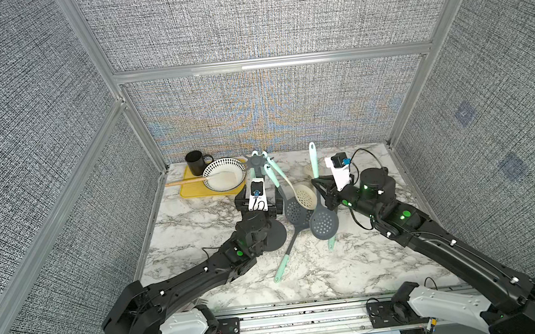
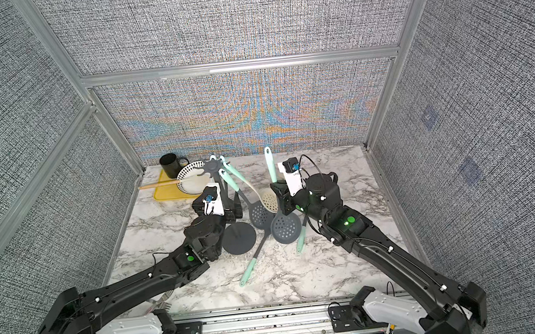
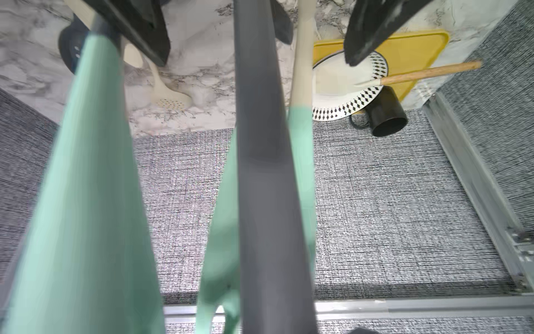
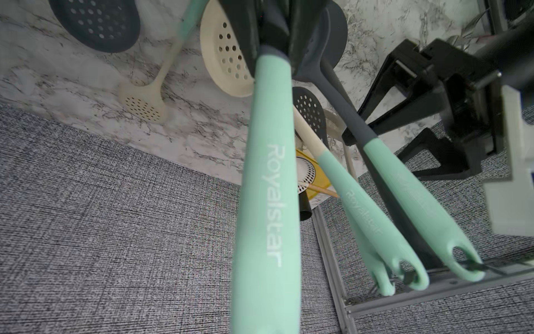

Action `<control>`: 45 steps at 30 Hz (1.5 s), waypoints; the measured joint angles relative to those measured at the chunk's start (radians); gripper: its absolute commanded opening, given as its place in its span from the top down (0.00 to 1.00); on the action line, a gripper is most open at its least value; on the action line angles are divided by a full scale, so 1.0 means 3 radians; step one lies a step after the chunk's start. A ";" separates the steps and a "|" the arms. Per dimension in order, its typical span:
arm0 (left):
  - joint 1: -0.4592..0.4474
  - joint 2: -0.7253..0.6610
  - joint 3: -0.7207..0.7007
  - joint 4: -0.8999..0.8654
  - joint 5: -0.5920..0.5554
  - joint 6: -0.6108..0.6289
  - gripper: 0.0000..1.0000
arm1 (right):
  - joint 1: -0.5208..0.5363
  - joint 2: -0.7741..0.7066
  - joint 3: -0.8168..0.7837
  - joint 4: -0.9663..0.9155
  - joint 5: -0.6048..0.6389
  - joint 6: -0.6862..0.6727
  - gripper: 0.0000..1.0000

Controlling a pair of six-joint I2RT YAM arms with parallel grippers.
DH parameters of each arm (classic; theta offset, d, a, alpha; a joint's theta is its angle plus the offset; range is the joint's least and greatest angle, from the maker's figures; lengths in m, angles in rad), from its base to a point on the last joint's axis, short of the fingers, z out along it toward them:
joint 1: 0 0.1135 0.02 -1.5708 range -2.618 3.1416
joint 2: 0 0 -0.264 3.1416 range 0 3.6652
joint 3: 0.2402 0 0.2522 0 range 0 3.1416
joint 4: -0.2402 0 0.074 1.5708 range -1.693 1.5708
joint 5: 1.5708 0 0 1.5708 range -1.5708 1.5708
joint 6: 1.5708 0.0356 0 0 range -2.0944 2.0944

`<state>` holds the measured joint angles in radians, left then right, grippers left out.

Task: Hang the skimmer on the kitchen utensil rack
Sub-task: Adjust the rack at the center of the board.

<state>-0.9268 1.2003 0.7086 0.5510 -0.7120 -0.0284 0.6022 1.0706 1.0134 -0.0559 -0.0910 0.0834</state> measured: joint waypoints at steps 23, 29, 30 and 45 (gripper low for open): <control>0.2338 -0.0387 0.0042 -0.0724 0.4557 -0.0502 0.26 | -0.0352 0.0345 0.0412 -0.0450 -0.1568 -0.0622 1.00; 0.2372 -0.0406 0.0317 -0.0703 0.5121 -0.0257 0.30 | -0.0352 0.0357 0.0407 -0.0462 -0.1703 -0.0646 1.00; 0.2372 -0.0399 0.0341 -0.0710 0.5180 -0.0245 0.30 | -0.0352 0.0357 0.0402 -0.0462 -0.1709 -0.0646 1.00; 0.2372 0.0076 0.0717 -0.0774 0.5721 -0.0092 0.42 | -0.0352 0.0337 0.0395 -0.0477 -0.1812 -0.0647 1.00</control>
<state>-0.2153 1.2232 0.9237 0.3187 1.0042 -0.0559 0.4965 1.1717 1.1320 -0.1989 -0.6346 -0.1108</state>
